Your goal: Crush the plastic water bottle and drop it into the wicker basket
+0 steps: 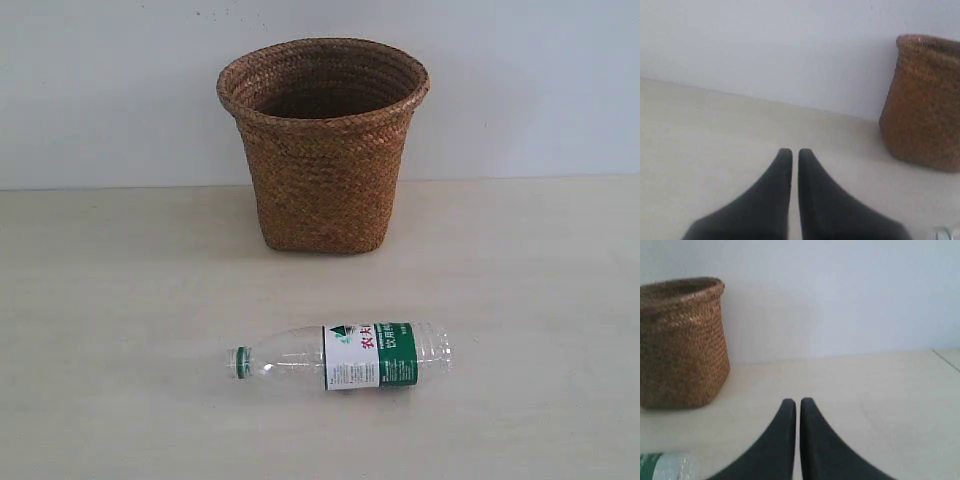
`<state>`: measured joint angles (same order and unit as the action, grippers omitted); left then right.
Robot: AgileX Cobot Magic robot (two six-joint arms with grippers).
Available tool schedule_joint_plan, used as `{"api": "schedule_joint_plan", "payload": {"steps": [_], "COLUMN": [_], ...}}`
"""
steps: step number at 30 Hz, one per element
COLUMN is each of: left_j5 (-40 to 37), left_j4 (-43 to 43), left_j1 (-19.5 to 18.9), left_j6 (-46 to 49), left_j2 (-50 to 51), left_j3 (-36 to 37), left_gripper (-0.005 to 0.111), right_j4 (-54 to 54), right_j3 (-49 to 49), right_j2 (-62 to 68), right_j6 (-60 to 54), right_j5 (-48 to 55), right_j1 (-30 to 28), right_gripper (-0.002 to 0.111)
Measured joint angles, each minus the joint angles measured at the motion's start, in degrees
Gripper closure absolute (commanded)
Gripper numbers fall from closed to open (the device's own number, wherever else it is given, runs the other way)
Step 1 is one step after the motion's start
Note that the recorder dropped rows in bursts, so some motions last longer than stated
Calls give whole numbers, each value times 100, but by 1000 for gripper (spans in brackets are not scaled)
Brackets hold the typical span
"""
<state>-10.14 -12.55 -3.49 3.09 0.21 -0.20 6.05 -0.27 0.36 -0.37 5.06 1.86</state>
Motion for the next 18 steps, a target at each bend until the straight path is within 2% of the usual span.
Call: {"api": "schedule_joint_plan", "payload": {"steps": [4,8,13,18], "left_j5": [609,1265,1880,2167], "left_j4": [-296,-527,-563,-488], "left_j1": [0,0,0,0], "left_j6": [-267,-1008,-1827,-1975], "left_j2": [0,0,-9,184], "left_j3": [0,0,-131,-862], "left_gripper": [103,103,103,103], "right_j4": [0,10,10,-1], "right_j3": [0,0,-668,-1784], "right_j2": [0,0,365,1381], "right_j6": [629,1028,1163,925], "right_j5": [-804,-1318,-1278,-945], "right_j1": [0,0,0,0], "right_gripper": [108,108,108,108]}}
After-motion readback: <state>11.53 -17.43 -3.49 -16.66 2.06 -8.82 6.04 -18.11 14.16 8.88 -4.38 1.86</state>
